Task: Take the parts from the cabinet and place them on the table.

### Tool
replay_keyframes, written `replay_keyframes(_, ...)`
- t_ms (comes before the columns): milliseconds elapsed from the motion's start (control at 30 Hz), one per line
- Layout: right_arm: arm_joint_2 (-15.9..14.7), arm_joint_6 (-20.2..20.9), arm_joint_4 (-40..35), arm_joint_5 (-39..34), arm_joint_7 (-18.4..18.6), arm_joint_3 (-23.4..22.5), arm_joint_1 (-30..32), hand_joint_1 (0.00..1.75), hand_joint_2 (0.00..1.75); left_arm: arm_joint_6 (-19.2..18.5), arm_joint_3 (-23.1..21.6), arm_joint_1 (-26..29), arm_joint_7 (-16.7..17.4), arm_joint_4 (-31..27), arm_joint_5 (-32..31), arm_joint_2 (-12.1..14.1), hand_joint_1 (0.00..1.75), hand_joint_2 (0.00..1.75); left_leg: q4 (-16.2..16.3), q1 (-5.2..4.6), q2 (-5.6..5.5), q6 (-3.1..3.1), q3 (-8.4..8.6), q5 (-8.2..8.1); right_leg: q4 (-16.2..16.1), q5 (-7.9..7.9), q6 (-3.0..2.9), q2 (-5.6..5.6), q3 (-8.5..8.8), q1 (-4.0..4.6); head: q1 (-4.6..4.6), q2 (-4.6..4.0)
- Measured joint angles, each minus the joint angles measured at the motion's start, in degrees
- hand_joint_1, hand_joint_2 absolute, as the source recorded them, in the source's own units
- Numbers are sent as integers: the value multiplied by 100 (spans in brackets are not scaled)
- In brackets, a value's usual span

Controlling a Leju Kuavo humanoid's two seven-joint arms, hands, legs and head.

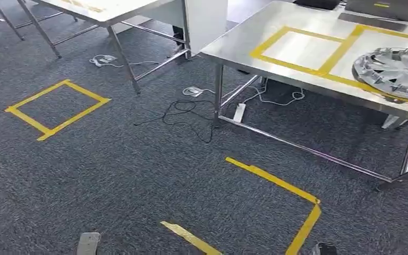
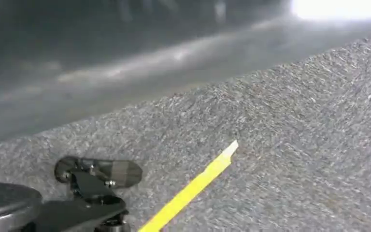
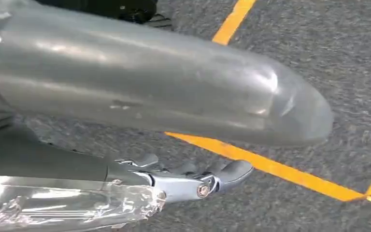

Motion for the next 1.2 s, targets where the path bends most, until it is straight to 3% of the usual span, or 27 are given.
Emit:
replay_keyframes(33, 0, -7, -2, 33, -2, -15, -3, 0, 0, 0, 0, 22, 0, 0, 13, -7, 0, 0, 0, 6, -53, -35, -27, 39, -5, 33, -21, -47, -4, 1, -7, 0)
replay_keyframes(67, -2, -11, -7, 63, -6, -26, -7, 0, 0, 11, 4, 34, 0, -7, 26, 7, 0, 0, 38, -7, -13, -50, -57, 19, -51, 93, -53, -143, -15, -59, -2, 0)
replay_keyframes(100, -18, -13, -15, 81, -13, -48, -14, 0, 0, 22, 4, 42, 0, -7, 26, -18, 0, 0, 164, -16, 249, -97, -116, -119, -56, 106, -73, -197, -22, -56, -26, 0)
replay_keyframes(133, -17, -13, -15, 94, -20, -77, -7, 0, 0, 39, 4, 20, 0, -7, 26, -13, 0, 0, 500, 13, 423, -150, -272, -370, -55, 111, -93, -280, -34, -53, -83, 0)
replay_keyframes(200, -31, -11, -15, 109, -35, -135, 9, 0, 0, 57, 4, -13, 0, -7, 11, -22, 0, 0, 1376, 59, 536, -224, -658, -813, -53, 111, -94, -456, -60, -43, -83, 0)
replay_keyframes(233, -39, -11, -17, 116, -44, -162, 6, 0, 0, 61, 2, -14, 0, -7, 9, -31, 0, 0, 1815, 84, 554, -257, -840, -958, -47, 113, -91, -565, -82, -43, -85, 0)
replay_keyframes(267, -46, -11, -17, 131, -44, -170, 2, 0, 0, 61, 4, -1, 0, -7, 9, -35, 0, 0, 1864, 104, 562, -273, -840, -927, -45, 114, -90, -643, -90, -42, -87, 0)
replay_keyframes(333, -55, -9, -24, 164, -37, -197, -14, 0, 0, 70, 4, 12, 0, -7, 13, -42, 0, 0, 1277, 118, 601, -264, -477, -558, -45, 114, -85, -785, -84, -40, -85, 0)
replay_keyframes(367, -57, -2, -24, 186, -20, -205, -27, 0, 0, 72, 4, 8, 0, -7, 24, -42, 0, 0, 685, 110, 697, -233, -131, -298, -45, 110, -72, -857, -68, -38, -87, 0)
replay_keyframes(400, -57, -2, -24, 194, -15, -210, -38, 0, 0, 74, 4, -4, 0, -9, 28, -46, 0, 0, 198, 78, 974, -177, 164, -154, -45, 102, -57, -912, -48, -34, -85, 0)
replay_keyframes(433, -57, 0, -24, 194, -13, -214, -36, 0, 0, 74, 4, -30, 0, -9, 28, -48, 0, 0, -7, -3, 1205, -128, 243, -239, -14, 76, -6, -975, -58, 16, -92, 0)
replay_keyframes(567, -61, 7, -28, 212, 7, -236, -69, 0, 0, 74, 4, -10, -2, -9, 28, -66, 0, 0, -25, -3, 921, 19, 151, -193, -33, 71, 116, -1235, -22, 8, -94, 0)
replay_keyframes(600, -77, 7, -39, 240, 2, -238, -72, 0, 0, 74, 9, 4, -2, -9, 30, -81, 0, 0, -53, 30, 854, 68, 169, -150, 76, -53, 166, -872, -94, -12, -77, 0)
replay_keyframes(633, -79, 2, -44, 267, -7, -243, -69, 0, 0, 74, 11, -16, 0, -9, 30, -83, 0, 0, -52, 42, 786, 98, 145, -135, 348, -247, 175, -595, -213, -30, -55, 0)
replay_keyframes(667, -79, -2, -46, 304, 0, -249, -55, 0, 0, 74, 11, -33, 0, -9, 24, -100, 0, 0, -52, 39, 711, 124, 125, -118, 797, -481, 180, -465, -416, -41, -46, 0)
replay_keyframes(733, -81, -4, -46, 363, 42, -262, -27, 0, 0, 79, 11, -40, 0, -9, -13, -125, 0, 0, -44, 20, 544, 147, 87, -100, 1734, -828, 194, -389, -874, -41, -37, 0)
replay_keyframes(767, -83, -4, -48, 391, 59, -284, -24, 0, 0, 96, 11, -27, 22, -9, -51, -140, 0, 0, -43, 16, 460, 147, 86, -95, 1896, -805, 195, -388, -978, -42, -48, 0)
replay_keyframes(800, -87, -4, -52, 406, 72, -306, -27, 0, 0, 127, 11, -23, 35, -9, -74, -142, 0, 0, -42, 15, 396, 147, 88, -92, 1809, -689, 190, -387, -957, -41, -39, 0)
replay_keyframes(833, -98, 2, -55, 422, 90, -319, -35, 0, 0, 155, 11, -32, 66, -9, -107, -149, 0, 0, -31, 17, 315, 142, 91, -89, 1489, -446, 188, -383, -825, -44, -44, 0)
replay_keyframes(867, -122, 19, -57, 452, 120, -338, -40, 0, 0, 181, 11, -58, 87, -9, -118, -159, 0, 0, -10, 22, 206, 128, 93, -87, 907, -107, 182, -335, -567, -60, -39, 0)
replay_keyframes(900, -133, 33, -57, 472, 136, -352, -44, 0, 0, 186, 11, -85, 98, -9, -118, -175, 0, 0, 14, 25, 141, 111, 87, -97, 434, 128, 187, -172, -351, -85, -39, 0)
replay_keyframes(933, -140, 37, -59, 509, 140, -374, -50, 0, 0, 186, 11, -118, 103, -9, -109, -177, 0, 0, 47, 6, 81, 76, 60, -105, 212, 69, 195, 170, -241, -119, -41, 0)
replay_keyframes(1067, -140, 50, -68, 616, 171, -433, -48, 0, 0, 186, 11, -159, 103, -9, -72, -175, 0, 0, 107, 41, -171, -66, -96, -39, 141, 69, 118, 4, -203, -104, -50, 0)
replay_keyframes(1100, -129, 57, -68, 625, 170, -437, -49, 0, 0, 186, 11, -153, 103, -9, -72, -166, 0, 0, 145, 45, -144, -80, -106, -80, 106, 90, 84, -93, -193, -154, -42, 0)
replay_keyframes(1133, -147, 57, -74, 629, 171, -441, -52, 0, 0, 186, 11, -156, 101, -9, -72, -179, 0, 0, 289, 16, 162, -116, -166, -207, 101, 95, 64, -144, -188, -140, -75, 0)
replay_keyframes(1167, -153, 57, -79, 629, 164, -450, -43, 0, 0, 186, 11, -183, 103, -9, -66, -179, 0, 0, 694, 32, 397, -155, -365, -463, 101, 88, 33, -254, -191, -125, -149, 0)
replay_keyframes(1200, -155, 57, -79, 629, 164, -455, -33, 0, 0, 186, 11, -197, 101, -9, -66, -179, 0, 0, 1065, 46, 484, -175, -539, -650, 102, 83, 24, -331, -192, -112, -140, 0)
